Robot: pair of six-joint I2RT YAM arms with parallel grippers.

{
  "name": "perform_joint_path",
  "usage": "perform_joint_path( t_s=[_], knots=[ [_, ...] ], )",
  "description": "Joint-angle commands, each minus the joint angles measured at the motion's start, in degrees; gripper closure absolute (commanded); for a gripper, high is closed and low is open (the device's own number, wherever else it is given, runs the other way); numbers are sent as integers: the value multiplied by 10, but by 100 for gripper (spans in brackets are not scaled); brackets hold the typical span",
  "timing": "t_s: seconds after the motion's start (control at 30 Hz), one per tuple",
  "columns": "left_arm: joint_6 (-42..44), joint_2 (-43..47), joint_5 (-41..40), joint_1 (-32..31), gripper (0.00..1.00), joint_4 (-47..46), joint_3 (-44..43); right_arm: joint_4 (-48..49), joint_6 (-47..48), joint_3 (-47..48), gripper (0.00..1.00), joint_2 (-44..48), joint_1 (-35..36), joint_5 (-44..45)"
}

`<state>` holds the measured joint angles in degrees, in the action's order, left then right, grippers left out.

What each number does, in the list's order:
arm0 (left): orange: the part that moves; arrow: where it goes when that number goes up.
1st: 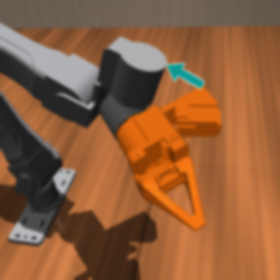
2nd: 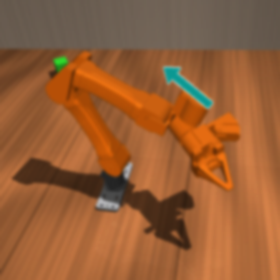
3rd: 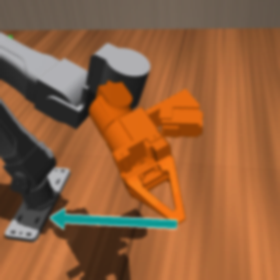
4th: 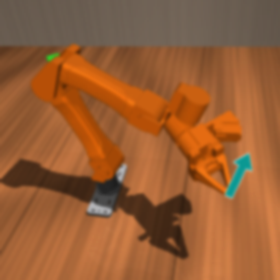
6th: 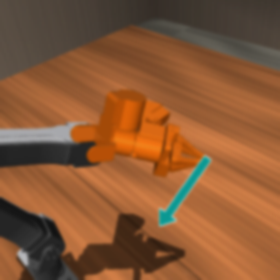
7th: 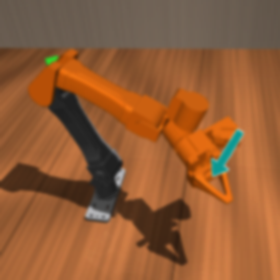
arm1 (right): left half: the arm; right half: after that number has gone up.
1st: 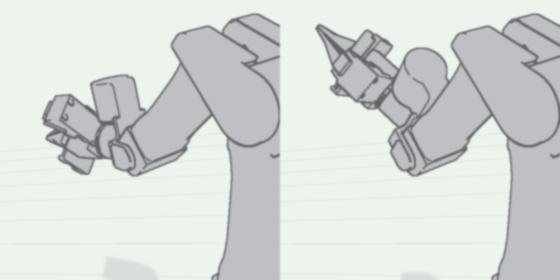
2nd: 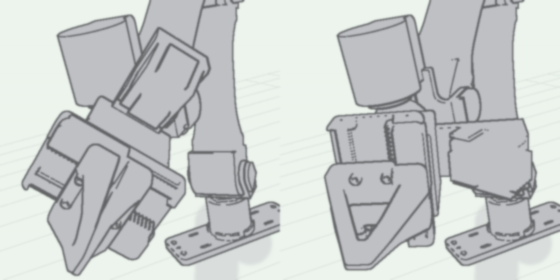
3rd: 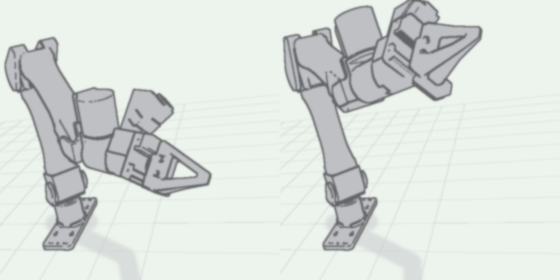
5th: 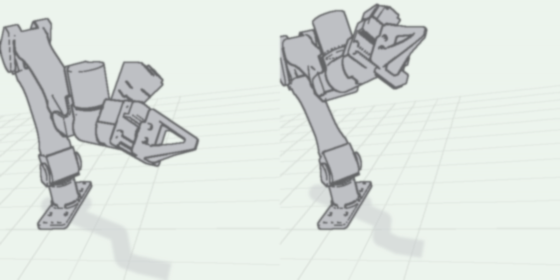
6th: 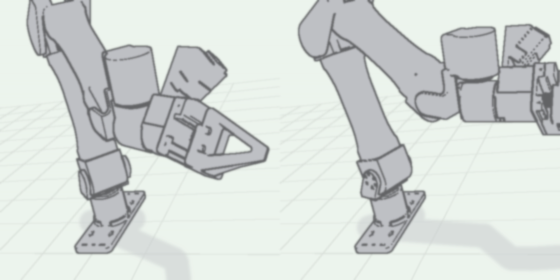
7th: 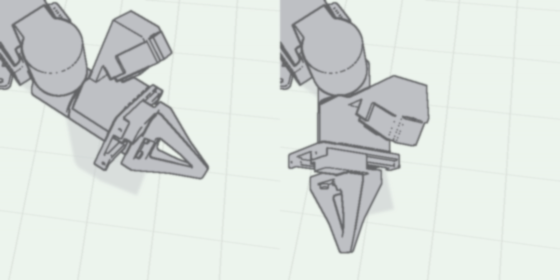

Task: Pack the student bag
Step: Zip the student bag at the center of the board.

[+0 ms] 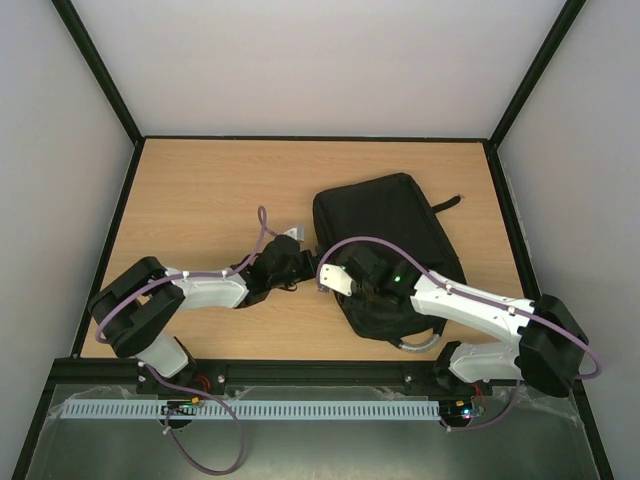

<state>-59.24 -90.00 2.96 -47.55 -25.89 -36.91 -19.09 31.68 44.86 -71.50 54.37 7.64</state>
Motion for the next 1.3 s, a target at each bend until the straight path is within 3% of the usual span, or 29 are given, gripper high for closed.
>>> perform_joint_path(
  t_s=[0.0,0.17,0.37,0.7,0.9,1.27],
  knots=[
    [-1,12,-8,3,2,-13,9,11,-16,-14,61,-4,5,20],
    [-5,11,-9,3,2,-13,9,13,-20,-21,60,-14,11,35],
    [-8,12,-7,3,3,-14,11,22,-44,-12,79,3,12,92],
    [-9,22,-3,3,4,-15,18,-15,-80,-10,98,64,11,102],
    [-10,33,8,1,6,-19,32,-24,-101,-13,99,74,-12,63],
    [5,26,55,-1,8,-47,34,-52,-122,19,85,66,-108,-6]
  ],
)
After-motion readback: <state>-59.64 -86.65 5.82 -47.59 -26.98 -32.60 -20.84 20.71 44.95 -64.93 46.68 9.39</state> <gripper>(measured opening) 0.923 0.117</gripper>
